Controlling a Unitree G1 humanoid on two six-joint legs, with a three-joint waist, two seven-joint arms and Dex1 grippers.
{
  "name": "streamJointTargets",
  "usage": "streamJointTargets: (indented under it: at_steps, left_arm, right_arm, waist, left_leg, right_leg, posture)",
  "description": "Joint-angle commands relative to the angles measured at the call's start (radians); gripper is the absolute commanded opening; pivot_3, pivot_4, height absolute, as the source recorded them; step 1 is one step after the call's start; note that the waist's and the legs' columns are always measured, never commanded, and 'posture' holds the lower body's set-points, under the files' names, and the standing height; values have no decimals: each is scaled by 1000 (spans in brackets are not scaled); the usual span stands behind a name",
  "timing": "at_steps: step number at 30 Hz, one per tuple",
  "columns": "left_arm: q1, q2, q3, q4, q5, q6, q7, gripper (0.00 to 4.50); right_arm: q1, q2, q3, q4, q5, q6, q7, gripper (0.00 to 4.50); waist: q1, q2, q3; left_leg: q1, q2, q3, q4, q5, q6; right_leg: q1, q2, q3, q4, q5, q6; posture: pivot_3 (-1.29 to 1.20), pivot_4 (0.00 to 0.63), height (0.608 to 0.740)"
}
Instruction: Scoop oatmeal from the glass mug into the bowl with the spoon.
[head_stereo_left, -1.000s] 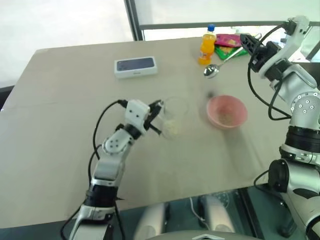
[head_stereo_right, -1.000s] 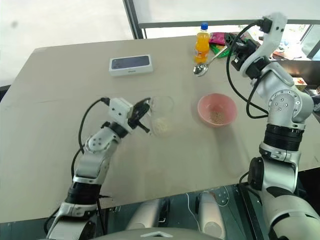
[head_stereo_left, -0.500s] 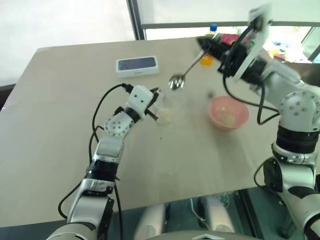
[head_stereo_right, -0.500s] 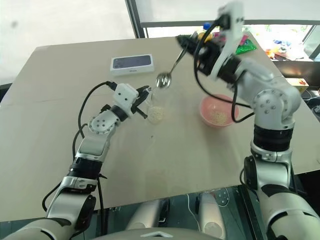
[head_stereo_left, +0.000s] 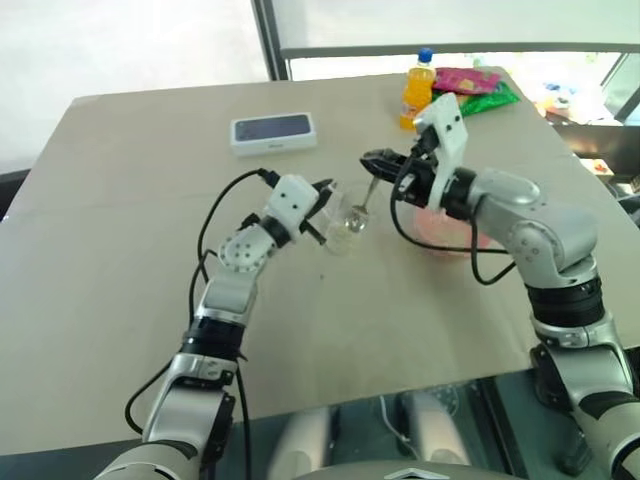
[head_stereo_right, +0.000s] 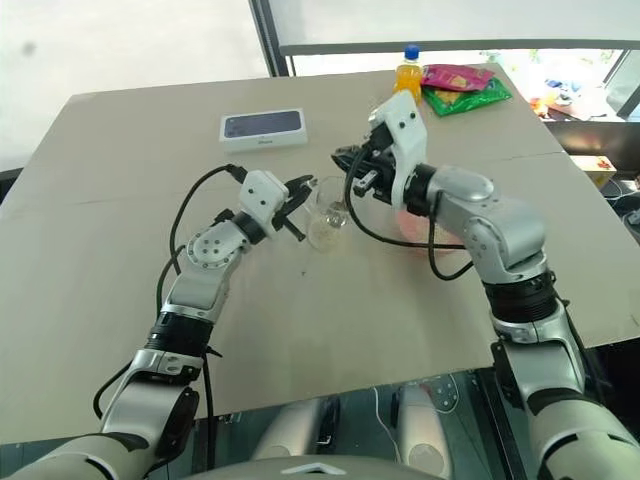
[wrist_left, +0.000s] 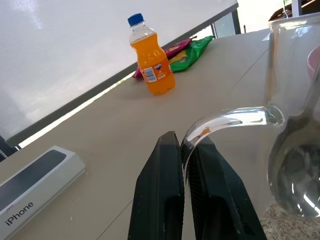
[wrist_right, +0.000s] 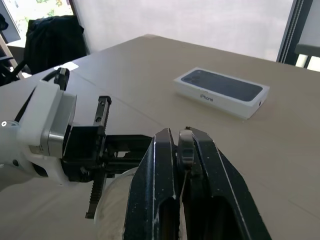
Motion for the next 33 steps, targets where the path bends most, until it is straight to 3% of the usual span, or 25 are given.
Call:
streamJointTargets:
  at_steps: [1,5,10,14,23,33]
  left_arm:
    - [-24,-5,-4,-12,-4,-23,-5,62]
    - [-29,-5,-1,-1,-4,-26,-3,62]
    - [-20,-8,-5,-2,0,-30,1,62]
    - [-18,-10,-8,16,2,-43,3,62]
    - [-39,-61,13,75,-25,-64,37,62]
    - [-73,-122,9,161,-12,-127,57,62]
  right_arm:
    - [5,47,-43,-18,41,65,-20,0]
    - [29,84,-50,-46,40,103,-47,0]
    - [4,157,-190,-45,145,215,-136,0]
    - [-59,152,-321,-7,217,283,-189,0]
    - [-75,141,-468,21,313,383,-287,0]
    - [-94,162,-646,84,446,457,-494,0]
  waist:
    - [0,0,0]
    - [0,0,0]
    - [0,0,0]
    - [0,0,0]
    - [1,0,0]
    - [-1,0,0]
  left_leg:
    - [0,0,0,0,0,0]
    - [0,0,0,0,0,0]
    - [0,0,-1,0,0,0]
    - [0,0,-1,0,0,0]
    - [0,0,0,0,0,0]
    - [0,0,0,0,0,0]
  right_leg:
    - [0,0,0,0,0,0]
    - [0,0,0,0,0,0]
    - [0,0,0,0,0,0]
    - [0,0,0,0,0,0]
    - [0,0,0,1,0,0]
    - [0,0,0,1,0,0]
  posture:
    - [0,150,740]
    - [0,150,740]
    - [0,150,740]
    - [0,150,740]
    - [0,150,740]
    - [0,150,740]
